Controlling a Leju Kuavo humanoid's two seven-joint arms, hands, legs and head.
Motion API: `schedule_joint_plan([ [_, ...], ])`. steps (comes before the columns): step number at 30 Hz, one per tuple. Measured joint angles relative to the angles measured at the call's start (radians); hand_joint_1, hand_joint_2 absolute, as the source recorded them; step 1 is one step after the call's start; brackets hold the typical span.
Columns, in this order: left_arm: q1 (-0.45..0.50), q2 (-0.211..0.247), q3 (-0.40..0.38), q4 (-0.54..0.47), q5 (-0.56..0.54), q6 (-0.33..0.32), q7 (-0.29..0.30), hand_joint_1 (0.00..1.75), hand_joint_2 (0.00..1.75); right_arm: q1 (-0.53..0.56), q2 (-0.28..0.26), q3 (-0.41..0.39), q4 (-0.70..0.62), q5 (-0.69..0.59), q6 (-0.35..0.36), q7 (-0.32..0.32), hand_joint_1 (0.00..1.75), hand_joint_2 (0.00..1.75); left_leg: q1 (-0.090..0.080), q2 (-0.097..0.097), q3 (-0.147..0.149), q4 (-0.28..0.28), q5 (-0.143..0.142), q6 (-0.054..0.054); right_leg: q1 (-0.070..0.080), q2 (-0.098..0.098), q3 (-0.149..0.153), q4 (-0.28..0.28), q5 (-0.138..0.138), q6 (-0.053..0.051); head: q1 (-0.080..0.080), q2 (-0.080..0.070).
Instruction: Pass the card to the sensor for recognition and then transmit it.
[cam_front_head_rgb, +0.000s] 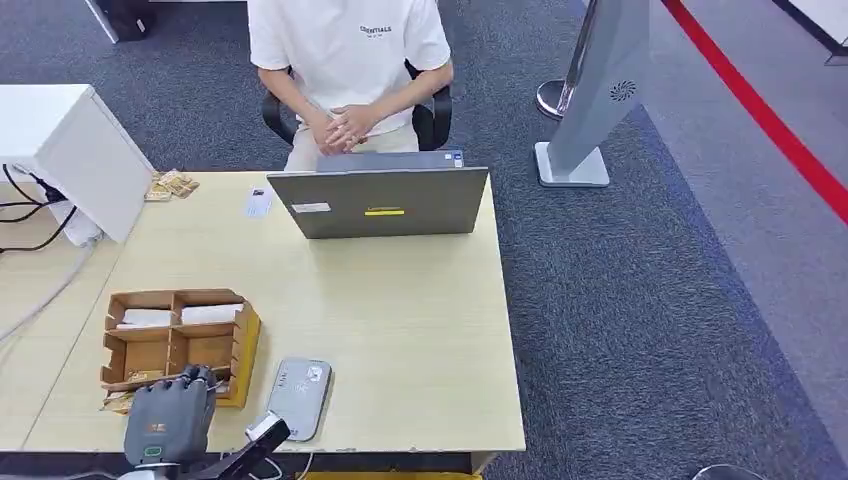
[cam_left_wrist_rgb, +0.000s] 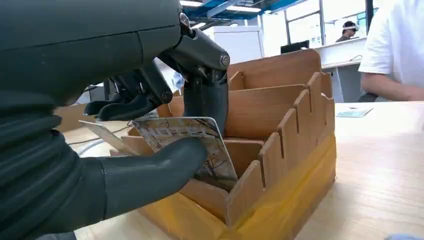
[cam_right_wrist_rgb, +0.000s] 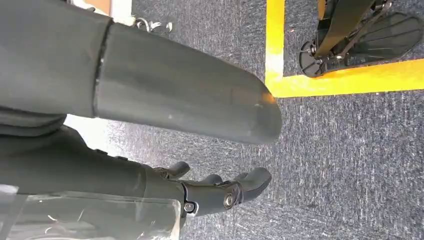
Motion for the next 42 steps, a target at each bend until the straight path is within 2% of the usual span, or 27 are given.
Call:
schedule_joint_plan([
  [13, 0.043, 0.095, -0.022, -0.291, -0.054, 0.0, -0.018, 1.75, 1.75, 0.006, 0.005, -0.003, -0.001, -0.017, -0.009, 0.002, 0.0, 0.0, 0.0, 0.0, 0.0, 0.0, 0.0, 0.0, 0.0, 0.0, 0.0, 0.0, 0.0, 0.0, 0.0, 0.0],
  [21, 0.049, 0.14, -0.079, -0.404, -0.074, 0.058, -0.039, 1.75, 1.75, 0.006, 0.012, -0.008, -0.002, -0.023, -0.011, 0.002, 0.0, 0.0, 0.0, 0.0, 0.0, 0.0, 0.0, 0.0, 0.0, 0.0, 0.0, 0.0, 0.0, 0.0, 0.0, 0.0],
  [23, 0.036, 0.148, -0.093, -0.417, -0.074, 0.082, -0.04, 1.75, 1.75, 0.006, 0.013, -0.008, -0.002, -0.016, -0.011, 0.002, 0.0, 0.0, 0.0, 0.0, 0.0, 0.0, 0.0, 0.0, 0.0, 0.0, 0.0, 0.0, 0.0, 0.0, 0.0, 0.0],
  [27, -0.003, 0.151, -0.095, -0.421, -0.08, 0.089, -0.024, 1.75, 1.75, 0.006, 0.013, -0.008, -0.002, 0.005, -0.01, 0.002, 0.0, 0.0, 0.0, 0.0, 0.001, 0.0, 0.0, 0.0, 0.0, 0.0, 0.0, 0.0, 0.0, 0.0, 0.0, 0.0],
  [31, -0.127, 0.147, -0.095, -0.345, -0.11, 0.095, 0.003, 1.75, 1.75, 0.003, 0.013, 0.002, -0.002, 0.05, -0.004, 0.002, 0.0, 0.0, 0.0, -0.002, 0.001, 0.0, 0.002, 0.0, 0.0, -0.004, 0.002, 0.0, 0.0, 0.0, 0.0, 0.0],
  [36, -0.31, 0.133, -0.063, -0.1, -0.122, 0.16, 0.001, 1.75, 1.75, -0.001, 0.013, 0.028, -0.001, 0.09, 0.005, 0.008, 0.0, 0.0, 0.0, -0.002, 0.001, 0.0, 0.004, -0.001, 0.0, -0.003, 0.001, 0.0, 0.003, -0.002, 0.0, 0.0],
  [39, -0.405, 0.124, -0.039, 0.058, -0.115, 0.163, -0.006, 1.75, 1.75, -0.001, 0.013, 0.046, 0.0, 0.104, 0.009, 0.008, 0.0, 0.0, 0.0, -0.002, 0.001, 0.0, 0.005, 0.0, 0.0, -0.003, 0.001, 0.0, 0.003, -0.002, 0.0, 0.0],
  [42, -0.466, 0.117, -0.027, 0.168, -0.12, 0.165, -0.006, 1.75, 1.75, -0.001, 0.013, 0.056, 0.0, 0.113, 0.01, 0.008, 0.0, 0.0, 0.0, -0.002, 0.001, 0.0, 0.005, 0.0, 0.0, -0.003, 0.001, 0.0, 0.003, -0.002, 0.0, 0.0],
])
